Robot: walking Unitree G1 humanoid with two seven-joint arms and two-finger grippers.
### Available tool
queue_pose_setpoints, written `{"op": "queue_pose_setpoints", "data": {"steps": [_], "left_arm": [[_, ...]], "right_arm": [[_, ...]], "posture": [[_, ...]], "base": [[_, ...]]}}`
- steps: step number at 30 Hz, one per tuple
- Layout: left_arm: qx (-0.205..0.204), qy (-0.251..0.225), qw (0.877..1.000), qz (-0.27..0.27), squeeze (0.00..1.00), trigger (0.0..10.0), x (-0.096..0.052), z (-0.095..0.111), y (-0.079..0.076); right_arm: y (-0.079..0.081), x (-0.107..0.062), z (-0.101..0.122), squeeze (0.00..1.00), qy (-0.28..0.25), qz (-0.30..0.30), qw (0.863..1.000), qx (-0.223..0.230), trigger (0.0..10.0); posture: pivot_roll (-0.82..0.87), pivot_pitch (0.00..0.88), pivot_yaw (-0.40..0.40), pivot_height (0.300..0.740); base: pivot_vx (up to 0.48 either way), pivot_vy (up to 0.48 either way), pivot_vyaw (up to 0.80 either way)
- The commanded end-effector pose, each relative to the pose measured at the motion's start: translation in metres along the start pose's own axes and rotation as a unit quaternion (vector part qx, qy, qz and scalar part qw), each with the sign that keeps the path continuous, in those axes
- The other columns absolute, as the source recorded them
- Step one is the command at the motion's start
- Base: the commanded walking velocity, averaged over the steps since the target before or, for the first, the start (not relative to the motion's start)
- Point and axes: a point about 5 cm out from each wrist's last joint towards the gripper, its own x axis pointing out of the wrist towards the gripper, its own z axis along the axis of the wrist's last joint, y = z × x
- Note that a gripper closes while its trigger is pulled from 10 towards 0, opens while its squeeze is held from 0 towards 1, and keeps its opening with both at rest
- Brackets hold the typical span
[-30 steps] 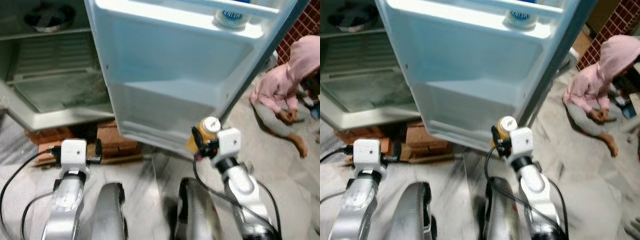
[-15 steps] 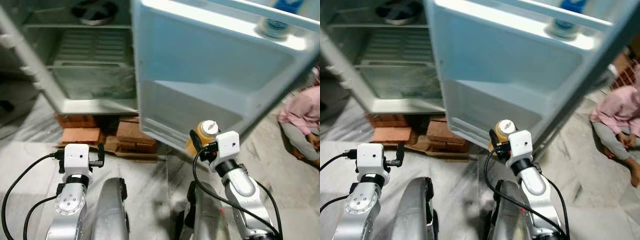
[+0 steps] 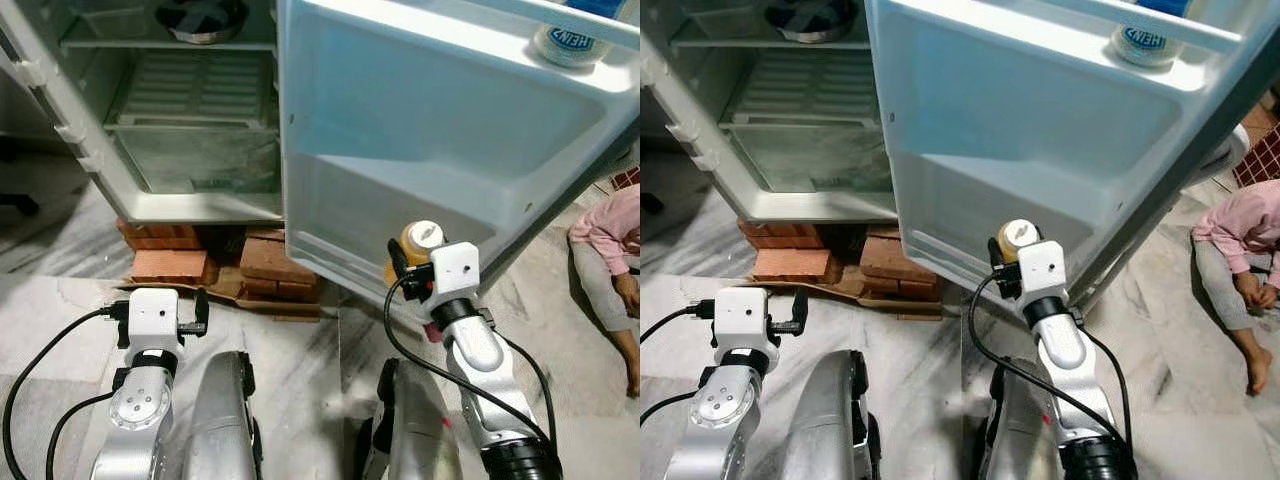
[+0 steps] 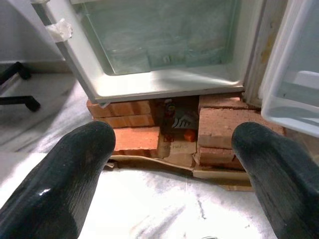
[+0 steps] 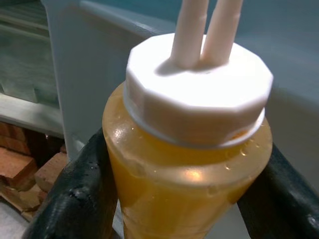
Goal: Restocking fridge
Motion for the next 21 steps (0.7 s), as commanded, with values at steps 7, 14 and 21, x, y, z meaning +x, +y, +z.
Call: {"op": "queue_pose_setpoints", "data": {"steps": [7,14,21], "left_arm": [[0.020,0.017,1.000,0.011,0.00,10.0,-0.009,-0.004,0.015],[0.026,0.018,0.999,0.007,0.00,10.0,-0.015,-0.002,0.014],[0.042,0.006,0.999,-0.010,0.00,10.0,-0.023,0.004,0.011]], "right_arm": [[0.001,0.014,-0.003,0.00,-0.005,-0.013,1.000,-0.013,10.0],[-0.006,0.028,0.001,0.00,-0.012,-0.029,0.999,-0.024,10.0],[-0.014,0.044,0.004,0.00,-0.019,-0.063,0.996,-0.068,10.0]], "posture": [[0.13,0.235,-0.030,0.544],[0.15,0.256,-0.035,0.539],[0.18,0.301,-0.040,0.539]], "base": [[0.000,0.000,0.00],[0.000,0.000,0.00],[0.000,0.000,0.00]]}}
